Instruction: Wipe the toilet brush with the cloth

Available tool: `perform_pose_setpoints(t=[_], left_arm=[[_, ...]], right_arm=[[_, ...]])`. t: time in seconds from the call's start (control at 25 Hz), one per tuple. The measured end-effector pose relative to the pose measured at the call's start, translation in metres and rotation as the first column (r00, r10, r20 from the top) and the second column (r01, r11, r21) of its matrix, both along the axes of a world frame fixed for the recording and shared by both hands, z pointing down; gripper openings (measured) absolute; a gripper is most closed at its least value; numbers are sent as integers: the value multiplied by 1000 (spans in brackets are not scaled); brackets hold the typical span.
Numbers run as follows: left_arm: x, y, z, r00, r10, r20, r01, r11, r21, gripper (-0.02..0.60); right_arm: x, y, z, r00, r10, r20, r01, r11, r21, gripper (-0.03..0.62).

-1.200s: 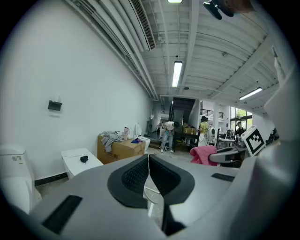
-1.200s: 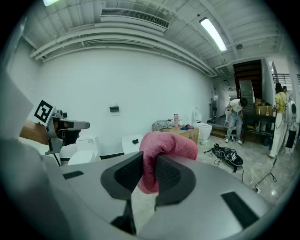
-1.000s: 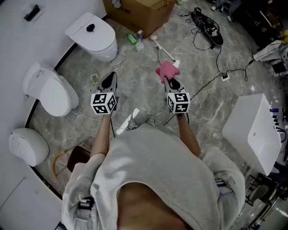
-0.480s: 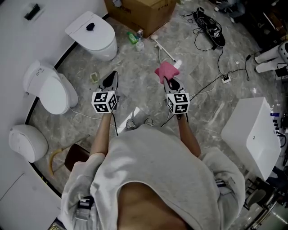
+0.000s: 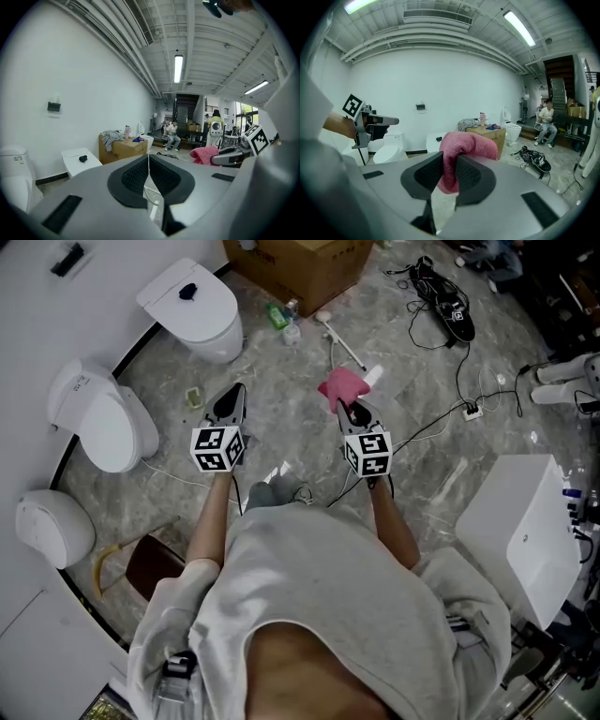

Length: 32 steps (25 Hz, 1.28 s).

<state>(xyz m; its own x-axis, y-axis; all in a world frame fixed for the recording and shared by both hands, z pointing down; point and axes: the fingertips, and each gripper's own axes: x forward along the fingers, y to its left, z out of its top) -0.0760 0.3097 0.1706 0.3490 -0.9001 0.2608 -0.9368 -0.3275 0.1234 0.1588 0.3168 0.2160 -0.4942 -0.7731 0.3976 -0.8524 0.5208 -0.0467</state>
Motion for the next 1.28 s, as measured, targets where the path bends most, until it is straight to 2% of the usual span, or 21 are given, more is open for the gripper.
perform_pose_setpoints(t=[0.32, 0.56, 0.92, 1.28], left_arm=[[-3, -24, 11, 1000, -23, -8, 23, 1000, -13, 25], [-13, -64, 25, 1000, -15, -25, 15, 1000, -21, 25], [-33, -167, 31, 998, 25, -63, -27, 999, -22, 25], [-88, -282, 38, 995, 36, -92, -40, 998, -42, 25]], right_arm=[[-1, -29, 10, 1000, -7, 0, 7, 1000, -15, 86], [-12, -65, 17, 1000, -3, -12, 3, 1000, -16, 86], [-35, -154, 16, 998, 30, -48, -31, 999, -27, 86], [-87, -265, 10, 996, 47, -78, -49, 998, -31, 86]])
